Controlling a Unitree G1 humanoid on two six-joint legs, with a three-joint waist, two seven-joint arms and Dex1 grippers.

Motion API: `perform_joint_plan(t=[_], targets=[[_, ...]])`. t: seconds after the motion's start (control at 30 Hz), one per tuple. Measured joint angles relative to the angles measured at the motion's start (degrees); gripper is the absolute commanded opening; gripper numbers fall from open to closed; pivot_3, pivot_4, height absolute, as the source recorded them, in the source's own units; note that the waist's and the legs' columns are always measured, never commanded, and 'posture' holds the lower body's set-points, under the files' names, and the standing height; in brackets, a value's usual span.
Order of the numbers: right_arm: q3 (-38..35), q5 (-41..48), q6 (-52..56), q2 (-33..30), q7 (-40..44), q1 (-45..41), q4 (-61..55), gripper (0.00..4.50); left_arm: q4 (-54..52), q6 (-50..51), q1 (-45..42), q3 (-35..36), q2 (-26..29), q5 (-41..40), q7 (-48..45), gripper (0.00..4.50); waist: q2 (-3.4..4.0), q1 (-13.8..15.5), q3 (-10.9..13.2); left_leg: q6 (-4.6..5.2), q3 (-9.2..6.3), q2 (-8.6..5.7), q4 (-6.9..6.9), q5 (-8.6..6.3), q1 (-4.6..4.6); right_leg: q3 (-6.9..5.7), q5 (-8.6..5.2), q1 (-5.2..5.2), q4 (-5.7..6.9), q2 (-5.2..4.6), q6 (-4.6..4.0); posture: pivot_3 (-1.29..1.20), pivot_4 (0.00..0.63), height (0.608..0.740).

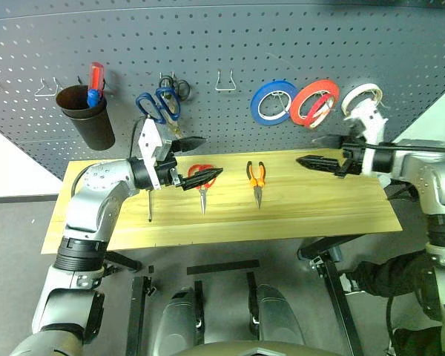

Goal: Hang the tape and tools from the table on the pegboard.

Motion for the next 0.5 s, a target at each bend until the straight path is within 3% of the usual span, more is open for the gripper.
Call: perform_joint_plan(t=[0.27,0.5], targets=[[4.26,-0.93,12.87,9.92,-12.49,-6.81,3.03,4.48,0.41,-0.51,4.83,-0.07,5.16,2.2,-1.45,4.5,0.01,0.18,-0.01,0.02,0.08,-0.01,-0.03,-0.01,-0.02,0.06,0.0,-0.09,0.03,0.01,0.0,-0.05,0.172,0.732],[7.6,-7.5,6.76,18.67,-20.74,-16.95,26.07,4.48,5.95,-3.5,3.48,0.45,5.98,5.09,-1.1,4.5,-0.01,0.21,0.02,0.17,0.12,-0.03,-0.11,-0.1,-0.06,0.08,0.0,-0.13,0.04,0.01,-0.01,-0.01,0.218,0.732]])
